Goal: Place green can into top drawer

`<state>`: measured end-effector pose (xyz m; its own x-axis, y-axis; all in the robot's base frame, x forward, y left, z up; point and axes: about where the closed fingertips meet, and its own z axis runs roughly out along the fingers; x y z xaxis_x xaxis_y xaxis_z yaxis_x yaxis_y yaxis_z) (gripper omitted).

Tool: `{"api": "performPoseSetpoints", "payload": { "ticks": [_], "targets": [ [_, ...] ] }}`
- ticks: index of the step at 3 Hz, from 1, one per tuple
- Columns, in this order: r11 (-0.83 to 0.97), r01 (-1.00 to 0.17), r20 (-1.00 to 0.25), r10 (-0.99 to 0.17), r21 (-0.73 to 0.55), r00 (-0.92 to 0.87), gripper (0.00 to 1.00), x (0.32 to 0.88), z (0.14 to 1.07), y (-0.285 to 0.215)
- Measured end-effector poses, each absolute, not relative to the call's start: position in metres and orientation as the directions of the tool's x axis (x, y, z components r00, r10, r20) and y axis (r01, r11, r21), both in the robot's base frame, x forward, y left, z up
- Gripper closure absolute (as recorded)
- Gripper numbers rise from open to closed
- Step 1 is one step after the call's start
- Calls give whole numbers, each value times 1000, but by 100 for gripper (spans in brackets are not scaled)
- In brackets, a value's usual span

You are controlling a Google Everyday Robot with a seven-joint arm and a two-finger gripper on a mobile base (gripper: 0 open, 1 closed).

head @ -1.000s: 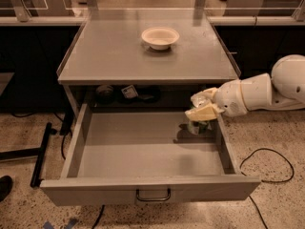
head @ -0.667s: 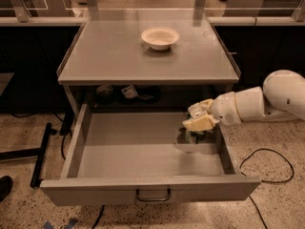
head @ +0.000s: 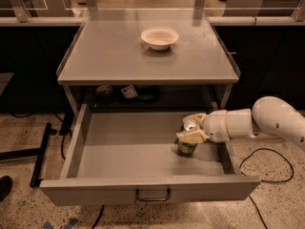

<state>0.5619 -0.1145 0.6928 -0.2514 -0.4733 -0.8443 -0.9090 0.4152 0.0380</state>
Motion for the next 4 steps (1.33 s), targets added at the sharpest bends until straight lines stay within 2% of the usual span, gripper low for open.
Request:
{"api": "performPoseSetpoints", "payload": {
  "ticks": [1, 4],
  "targets": [
    [449, -893, -855, -458, 14, -243, 82, 567, 678, -111],
    [468, -884, -855, -463, -13, -233, 11, 573, 665, -108]
  ]
}}
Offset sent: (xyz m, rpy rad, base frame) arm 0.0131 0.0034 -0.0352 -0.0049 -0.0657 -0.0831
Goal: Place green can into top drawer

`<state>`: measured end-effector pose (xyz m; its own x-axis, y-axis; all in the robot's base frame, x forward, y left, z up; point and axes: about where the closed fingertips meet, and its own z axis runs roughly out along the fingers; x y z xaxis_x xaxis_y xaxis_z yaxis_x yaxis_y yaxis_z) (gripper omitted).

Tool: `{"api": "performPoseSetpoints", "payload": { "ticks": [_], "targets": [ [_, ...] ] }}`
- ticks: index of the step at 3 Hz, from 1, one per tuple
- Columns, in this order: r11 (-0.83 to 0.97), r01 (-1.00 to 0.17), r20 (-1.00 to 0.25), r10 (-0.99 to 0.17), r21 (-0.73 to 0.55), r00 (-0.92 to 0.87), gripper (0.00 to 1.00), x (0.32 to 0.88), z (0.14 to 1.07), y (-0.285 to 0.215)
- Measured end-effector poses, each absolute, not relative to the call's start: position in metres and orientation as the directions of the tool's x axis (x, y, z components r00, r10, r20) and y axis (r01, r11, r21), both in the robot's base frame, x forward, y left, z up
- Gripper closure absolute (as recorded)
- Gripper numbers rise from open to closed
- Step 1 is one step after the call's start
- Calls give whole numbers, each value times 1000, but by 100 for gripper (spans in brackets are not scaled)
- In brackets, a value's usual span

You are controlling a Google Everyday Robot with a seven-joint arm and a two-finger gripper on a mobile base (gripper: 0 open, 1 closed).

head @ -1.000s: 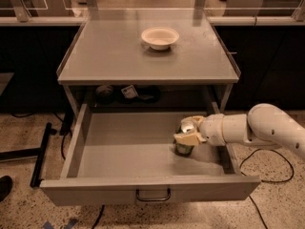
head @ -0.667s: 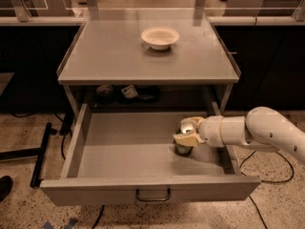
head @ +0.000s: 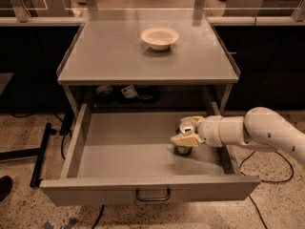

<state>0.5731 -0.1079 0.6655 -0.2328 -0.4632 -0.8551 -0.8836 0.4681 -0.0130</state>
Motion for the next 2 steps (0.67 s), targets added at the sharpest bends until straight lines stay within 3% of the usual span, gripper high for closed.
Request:
{"api": "performPoseSetpoints", "payload": {
  "ticks": [1, 2],
  "targets": [
    [460, -888, -851, -472, -15, -230, 0, 575, 667, -106],
    [460, -888, -851, -472, -15, -230, 0, 575, 667, -106]
  ]
}}
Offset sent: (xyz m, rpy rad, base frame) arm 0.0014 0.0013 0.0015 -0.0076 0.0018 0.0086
